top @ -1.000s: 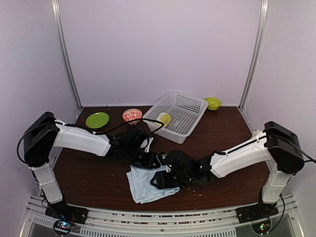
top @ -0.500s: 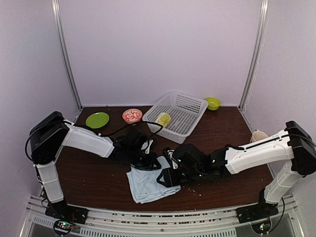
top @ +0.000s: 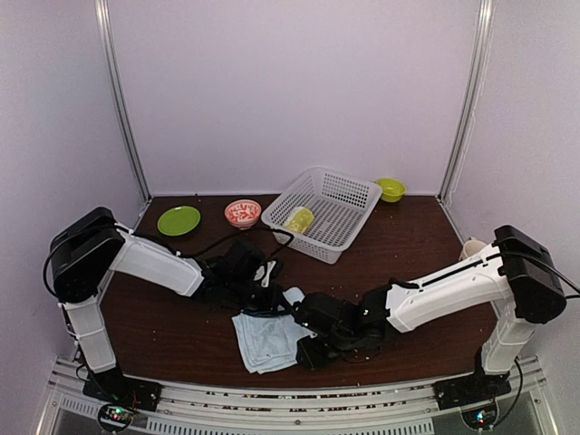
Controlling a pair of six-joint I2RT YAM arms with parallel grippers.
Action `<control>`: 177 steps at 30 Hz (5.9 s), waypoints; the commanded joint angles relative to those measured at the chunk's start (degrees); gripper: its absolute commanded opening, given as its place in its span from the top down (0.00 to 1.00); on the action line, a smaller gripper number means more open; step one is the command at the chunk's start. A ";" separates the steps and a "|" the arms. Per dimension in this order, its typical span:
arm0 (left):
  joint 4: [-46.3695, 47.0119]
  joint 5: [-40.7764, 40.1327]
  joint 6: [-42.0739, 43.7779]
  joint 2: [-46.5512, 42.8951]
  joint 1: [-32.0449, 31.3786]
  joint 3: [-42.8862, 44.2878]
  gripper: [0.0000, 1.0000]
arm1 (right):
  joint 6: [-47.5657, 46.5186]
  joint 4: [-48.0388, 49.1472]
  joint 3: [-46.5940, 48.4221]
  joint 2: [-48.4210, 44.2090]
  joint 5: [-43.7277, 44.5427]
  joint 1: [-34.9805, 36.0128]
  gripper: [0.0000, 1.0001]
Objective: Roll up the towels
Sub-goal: Roll the towel at the center of the board.
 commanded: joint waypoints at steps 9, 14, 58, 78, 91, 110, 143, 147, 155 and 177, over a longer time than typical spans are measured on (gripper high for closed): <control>-4.63 -3.43 0.99 -0.53 0.31 -4.71 1.00 | 3.92 12.96 -13.16 -17.10 -7.48 -12.56 0.39; -3.45 -3.25 0.74 -0.35 0.31 -5.39 1.00 | 6.93 24.66 -18.29 -14.54 -14.25 -16.34 0.37; -4.81 -7.29 -3.15 -25.91 -0.57 -20.29 0.87 | -1.59 -29.74 23.82 11.66 30.22 0.18 1.00; -1.37 -3.96 -2.89 -10.55 -0.57 -8.33 0.98 | -1.23 -30.98 27.52 13.18 32.91 2.07 1.00; 8.24 -0.56 -9.21 -5.09 -0.57 -9.16 1.00 | -5.45 -22.07 25.46 9.39 25.78 2.36 1.00; 7.85 -0.24 -10.93 -8.06 -0.57 -13.33 0.89 | -7.86 -10.60 19.31 10.39 16.48 2.05 0.97; -4.95 -4.99 -1.71 -17.44 2.40 -5.56 0.72 | -8.42 -9.51 21.95 13.38 14.17 1.32 0.94; -2.26 -3.87 -2.39 -16.06 4.10 -7.91 0.75 | -9.09 -8.19 21.07 12.54 12.89 1.32 0.89; 3.07 -1.58 -4.34 -10.82 5.76 -12.02 0.93 | -12.80 -6.13 19.84 10.40 7.24 1.06 0.57; 3.86 -2.71 -5.24 -12.37 5.81 -19.07 1.00 | 2.59 17.75 -0.40 -3.01 -6.08 -8.00 0.50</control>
